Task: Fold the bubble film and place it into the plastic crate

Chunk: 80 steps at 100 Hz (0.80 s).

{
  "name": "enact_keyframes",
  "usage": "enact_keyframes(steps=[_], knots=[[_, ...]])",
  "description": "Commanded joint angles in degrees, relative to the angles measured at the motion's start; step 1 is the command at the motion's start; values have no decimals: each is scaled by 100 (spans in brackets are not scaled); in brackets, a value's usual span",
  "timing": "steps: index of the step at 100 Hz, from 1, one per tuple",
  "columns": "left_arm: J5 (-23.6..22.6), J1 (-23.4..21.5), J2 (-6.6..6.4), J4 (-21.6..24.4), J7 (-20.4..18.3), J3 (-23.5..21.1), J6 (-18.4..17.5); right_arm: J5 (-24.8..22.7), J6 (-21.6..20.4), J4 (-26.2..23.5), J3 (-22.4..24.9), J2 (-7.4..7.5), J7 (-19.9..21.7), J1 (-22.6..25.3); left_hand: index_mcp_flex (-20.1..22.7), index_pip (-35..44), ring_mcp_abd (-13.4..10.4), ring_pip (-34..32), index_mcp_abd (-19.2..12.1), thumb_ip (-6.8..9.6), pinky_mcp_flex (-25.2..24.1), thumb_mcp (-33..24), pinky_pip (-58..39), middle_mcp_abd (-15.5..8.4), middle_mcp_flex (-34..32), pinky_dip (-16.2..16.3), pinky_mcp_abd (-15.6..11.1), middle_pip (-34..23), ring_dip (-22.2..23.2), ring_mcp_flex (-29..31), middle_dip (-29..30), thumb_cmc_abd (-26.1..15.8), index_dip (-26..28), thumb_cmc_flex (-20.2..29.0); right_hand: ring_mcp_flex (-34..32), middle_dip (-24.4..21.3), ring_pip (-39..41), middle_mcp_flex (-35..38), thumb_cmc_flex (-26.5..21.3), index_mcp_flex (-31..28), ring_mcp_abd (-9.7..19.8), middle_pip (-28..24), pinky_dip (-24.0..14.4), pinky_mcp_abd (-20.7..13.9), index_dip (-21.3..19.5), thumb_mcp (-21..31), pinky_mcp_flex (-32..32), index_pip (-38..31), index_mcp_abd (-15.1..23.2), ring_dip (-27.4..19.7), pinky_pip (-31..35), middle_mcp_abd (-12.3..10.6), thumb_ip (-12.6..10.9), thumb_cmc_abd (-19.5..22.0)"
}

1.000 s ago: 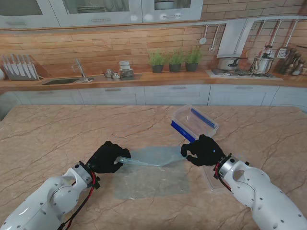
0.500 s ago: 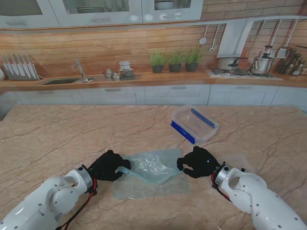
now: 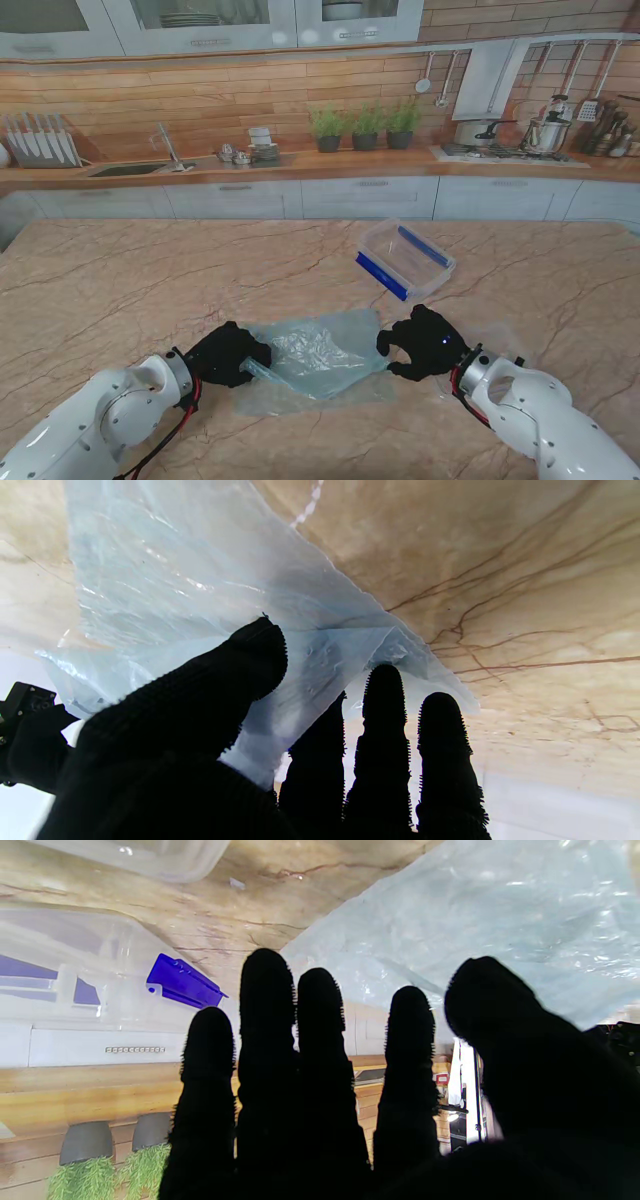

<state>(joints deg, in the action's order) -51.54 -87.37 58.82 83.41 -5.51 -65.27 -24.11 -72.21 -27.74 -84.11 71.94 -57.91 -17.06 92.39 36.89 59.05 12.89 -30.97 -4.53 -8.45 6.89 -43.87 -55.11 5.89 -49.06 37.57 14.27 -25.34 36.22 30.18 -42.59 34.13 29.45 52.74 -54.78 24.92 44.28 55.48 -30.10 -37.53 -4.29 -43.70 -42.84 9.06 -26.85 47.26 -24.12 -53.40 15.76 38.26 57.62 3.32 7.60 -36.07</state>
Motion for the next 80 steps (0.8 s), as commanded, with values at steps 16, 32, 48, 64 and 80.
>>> enact_keyframes(steps=[16, 32, 48, 64, 80], knots=[[19, -61, -15, 65, -101, 5, -8, -46, -20, -137, 192, 19, -66, 241, 14, -165, -45, 14, -75, -98, -123, 235, 106, 53, 253, 130, -88, -417, -36, -123, 678, 382, 20, -376, 240, -22, -181, -145, 247, 120, 67, 143, 71, 221, -183, -131, 154, 257, -123, -44, -241, 69, -21, -172], [31, -85, -23, 97, -156, -20, -29, -77, 82, -125, 269, 19, -101, 318, -58, -303, -35, 64, -7, -116, -173, 349, 158, 95, 352, 117, -69, -397, -54, -188, 867, 424, -54, -613, 251, -16, -207, -173, 243, 130, 73, 157, 58, 247, -242, -145, 142, 300, -123, -44, -263, 64, -55, -144], [-31, -151, -49, 227, -291, -111, -85, -86, 128, -134, 327, 13, -157, 368, -72, -577, -38, 132, 101, -91, -208, 314, 226, 110, 447, 108, -48, -392, -82, -248, 1012, 354, -21, -894, 255, -11, -218, -180, 253, 122, 77, 162, 42, 282, -281, -148, 131, 316, -119, -39, -274, 69, -64, -134], [-289, -251, -90, 399, -411, -274, -174, -59, 148, -203, 447, -15, -292, 454, -104, -984, -44, 250, 161, -33, -229, 208, 303, 145, 627, 105, -58, -246, -136, -340, 1132, 209, 72, -1247, 240, -5, -213, -174, 234, 109, 81, 157, 22, 278, -320, -97, 111, 259, -80, -30, -273, 67, -57, -107], [-456, -346, -108, 519, -452, -416, -233, -30, 200, -263, 556, -47, -458, 527, -285, -1611, -48, 379, 338, 357, -281, 38, 420, 215, 901, 102, -32, 0, -188, -485, 1291, -147, 117, -1733, 227, 1, -194, -161, 224, 117, 72, 144, 4, 282, -314, -14, 95, 190, -52, -18, -260, 73, -45, -80]])
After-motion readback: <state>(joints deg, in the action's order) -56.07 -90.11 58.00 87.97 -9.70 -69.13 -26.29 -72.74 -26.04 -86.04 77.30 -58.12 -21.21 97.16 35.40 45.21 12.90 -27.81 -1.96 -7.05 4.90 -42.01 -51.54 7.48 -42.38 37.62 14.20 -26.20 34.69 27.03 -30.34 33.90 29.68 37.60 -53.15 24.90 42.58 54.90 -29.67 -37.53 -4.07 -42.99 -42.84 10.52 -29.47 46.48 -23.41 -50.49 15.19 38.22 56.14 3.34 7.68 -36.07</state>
